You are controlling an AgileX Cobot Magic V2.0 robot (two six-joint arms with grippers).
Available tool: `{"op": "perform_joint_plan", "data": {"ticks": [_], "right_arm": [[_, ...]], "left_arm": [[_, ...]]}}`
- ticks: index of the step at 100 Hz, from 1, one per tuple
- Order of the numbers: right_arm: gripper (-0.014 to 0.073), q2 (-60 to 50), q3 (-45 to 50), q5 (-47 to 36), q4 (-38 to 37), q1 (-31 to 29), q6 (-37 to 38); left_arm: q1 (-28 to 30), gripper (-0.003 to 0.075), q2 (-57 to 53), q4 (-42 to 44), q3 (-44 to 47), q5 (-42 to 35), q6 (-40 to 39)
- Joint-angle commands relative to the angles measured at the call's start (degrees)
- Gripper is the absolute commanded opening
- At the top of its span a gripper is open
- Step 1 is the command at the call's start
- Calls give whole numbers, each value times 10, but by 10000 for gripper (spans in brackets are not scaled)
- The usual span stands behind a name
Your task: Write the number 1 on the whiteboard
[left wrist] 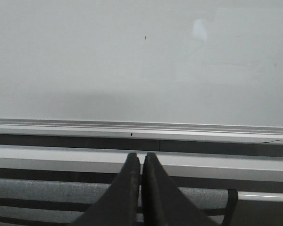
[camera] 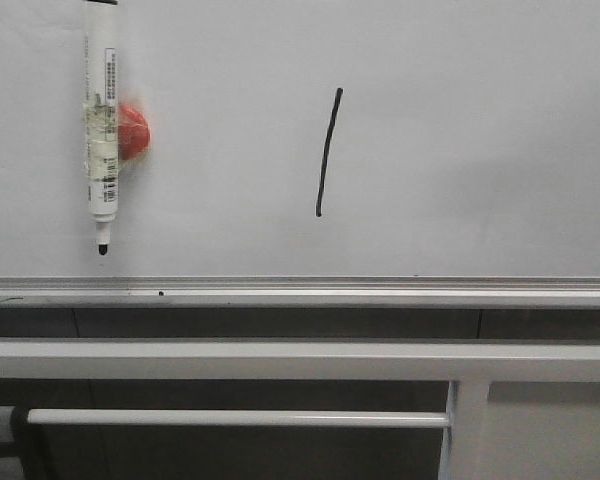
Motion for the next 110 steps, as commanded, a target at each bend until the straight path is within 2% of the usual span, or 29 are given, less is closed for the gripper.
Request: {"op": "perform_joint_plan", "data": {"ticks": [1,21,26,29,49,83,87,90,94,102,110], "right_arm": [[-63,4,-15,2,8,-3,-3],[-63,4,-10,-10,13,-3,-3],[-63,4,-7,-29,54,-3,-14],[-63,4,-5,-44,108,-3,-42],[-64,5,-2,-58,106,-3,-106],[-64,5,-2,-137,99,-3,-100],[-64,5,-4,-137,64,-3,-56],[-64,5,-5,-137,0,-3,-3],[-64,5,-5,-137,-76,-3,99],[-64,5,-5,-133,-277,-3,319],[-64,5,-5,-124,-422,-3,477]], "left_arm": [[1,-20,-14,-7,4,-42,-4],[1,-20,-14,-7,4,-42,-4],[1,-20,-14,-7,4,-42,-4],[1,-20,-14,-7,4,-42,-4],[1,-20,-14,-7,4,-42,-4],[1,-20,-14,-7,4,-42,-4],[1,-20,-14,-7,4,-42,-4],[1,-20,-14,-7,4,-42,-4],[1,-20,-14,-7,4,-42,-4],[1,-20,-14,-7,4,-42,-4],[1,-20,-14,-7,4,-42,-4]]}}
